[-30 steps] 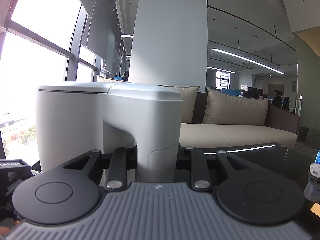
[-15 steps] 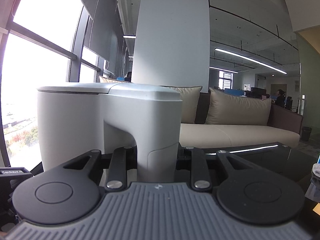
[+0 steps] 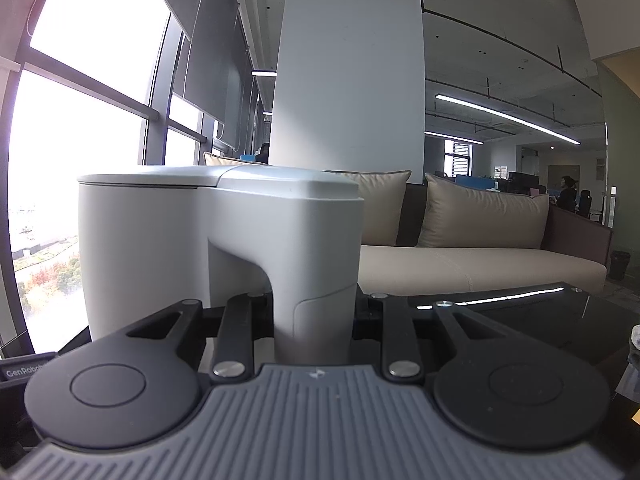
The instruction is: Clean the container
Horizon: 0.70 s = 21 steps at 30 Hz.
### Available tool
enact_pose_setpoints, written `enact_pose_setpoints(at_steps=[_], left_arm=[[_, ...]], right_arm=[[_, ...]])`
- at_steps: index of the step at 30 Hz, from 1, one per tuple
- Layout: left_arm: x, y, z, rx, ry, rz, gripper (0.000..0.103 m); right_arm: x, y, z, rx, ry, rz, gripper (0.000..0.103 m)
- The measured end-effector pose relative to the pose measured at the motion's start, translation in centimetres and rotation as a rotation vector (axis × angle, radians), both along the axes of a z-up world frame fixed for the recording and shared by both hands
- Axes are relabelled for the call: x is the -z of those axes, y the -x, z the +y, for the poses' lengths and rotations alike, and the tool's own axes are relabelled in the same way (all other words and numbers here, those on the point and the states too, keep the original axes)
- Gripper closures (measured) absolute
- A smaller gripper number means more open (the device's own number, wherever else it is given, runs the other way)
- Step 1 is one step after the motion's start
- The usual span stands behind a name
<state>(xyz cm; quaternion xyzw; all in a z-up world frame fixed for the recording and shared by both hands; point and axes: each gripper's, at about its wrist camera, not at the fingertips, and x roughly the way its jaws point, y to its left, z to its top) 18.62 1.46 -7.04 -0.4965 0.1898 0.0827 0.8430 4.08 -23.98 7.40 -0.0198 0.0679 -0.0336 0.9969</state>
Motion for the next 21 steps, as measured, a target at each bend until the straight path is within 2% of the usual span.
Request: enact_pose_setpoints(at_steps=[7,11,14,21], left_arm=[[-2.5,-0.1,-0.8,0.072,-0.188,0.037,0.010],[-3.8,0.1,-1.5,0.134,-0.292,0.061,0.009],[-4.0,0.0,-1.7,0.173,-0.328,0.083,0.011],[-2.8,-0.1,-1.8,0.222,-0.328,0.139,0.034]], right_arm=[[-0.1,0.0,0.0,-0.003,-0.001,0.002,0.076],[-0.2,-0.1,0.0,-0.008,-0.004,0.006,0.076],[-0.2,-0.1,0.0,-0.009,-0.004,0.007,0.075],[-0.3,-0.3,-0.1,-0.012,-0.004,0.010,0.075]])
